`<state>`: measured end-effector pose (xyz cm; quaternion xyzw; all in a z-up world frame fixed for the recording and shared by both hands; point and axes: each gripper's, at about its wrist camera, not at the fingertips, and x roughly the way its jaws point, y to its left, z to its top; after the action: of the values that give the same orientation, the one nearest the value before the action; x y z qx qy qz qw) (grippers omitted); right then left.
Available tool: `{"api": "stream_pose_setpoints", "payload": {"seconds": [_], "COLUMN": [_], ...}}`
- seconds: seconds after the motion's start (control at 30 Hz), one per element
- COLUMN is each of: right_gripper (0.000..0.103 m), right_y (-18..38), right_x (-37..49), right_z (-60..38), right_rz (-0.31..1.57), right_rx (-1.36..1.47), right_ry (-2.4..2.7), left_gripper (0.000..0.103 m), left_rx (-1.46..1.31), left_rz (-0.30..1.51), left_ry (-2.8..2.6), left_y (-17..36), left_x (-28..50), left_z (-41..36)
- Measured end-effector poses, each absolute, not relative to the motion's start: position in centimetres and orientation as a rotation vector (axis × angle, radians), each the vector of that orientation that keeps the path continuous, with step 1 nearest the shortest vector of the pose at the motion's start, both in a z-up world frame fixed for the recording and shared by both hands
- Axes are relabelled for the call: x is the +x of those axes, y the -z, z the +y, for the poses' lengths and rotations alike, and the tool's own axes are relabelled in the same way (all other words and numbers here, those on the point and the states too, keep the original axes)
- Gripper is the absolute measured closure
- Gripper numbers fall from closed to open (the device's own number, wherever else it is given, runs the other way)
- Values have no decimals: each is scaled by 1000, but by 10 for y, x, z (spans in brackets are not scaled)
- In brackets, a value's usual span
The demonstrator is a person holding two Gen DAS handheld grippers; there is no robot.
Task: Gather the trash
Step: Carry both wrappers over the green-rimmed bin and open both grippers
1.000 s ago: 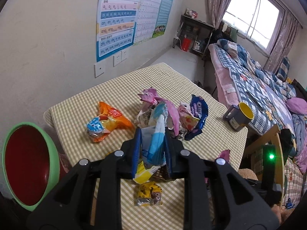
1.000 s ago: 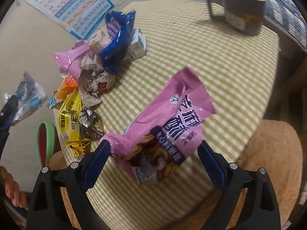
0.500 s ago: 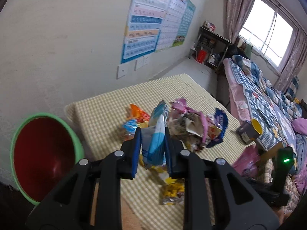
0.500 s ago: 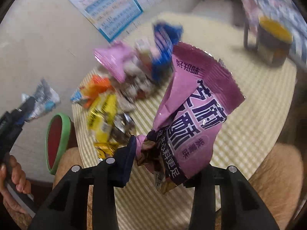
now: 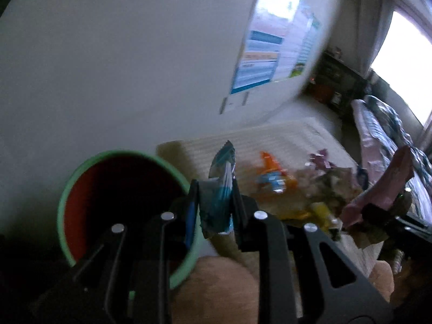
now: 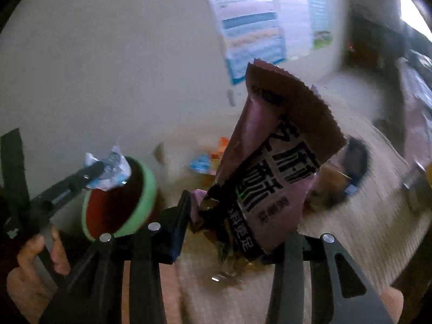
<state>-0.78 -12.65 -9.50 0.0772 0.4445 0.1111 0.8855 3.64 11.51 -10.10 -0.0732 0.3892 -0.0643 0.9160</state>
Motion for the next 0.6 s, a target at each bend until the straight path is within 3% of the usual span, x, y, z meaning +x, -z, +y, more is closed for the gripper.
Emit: {"api": "stream_pose_setpoints", "payload": {"seconds": [0.6], "right_gripper": [62], "right_y": [119], "right_x": [79], "right_z": [40], "right_rz": [960], "right_rx": [-81], "right_ry": [-548], "left_gripper": [81], "left_rx": [-256], "left_rz": [883], "left_ry": [-103], "left_y": [142], "left_x": [29], "left_z": [219]}}
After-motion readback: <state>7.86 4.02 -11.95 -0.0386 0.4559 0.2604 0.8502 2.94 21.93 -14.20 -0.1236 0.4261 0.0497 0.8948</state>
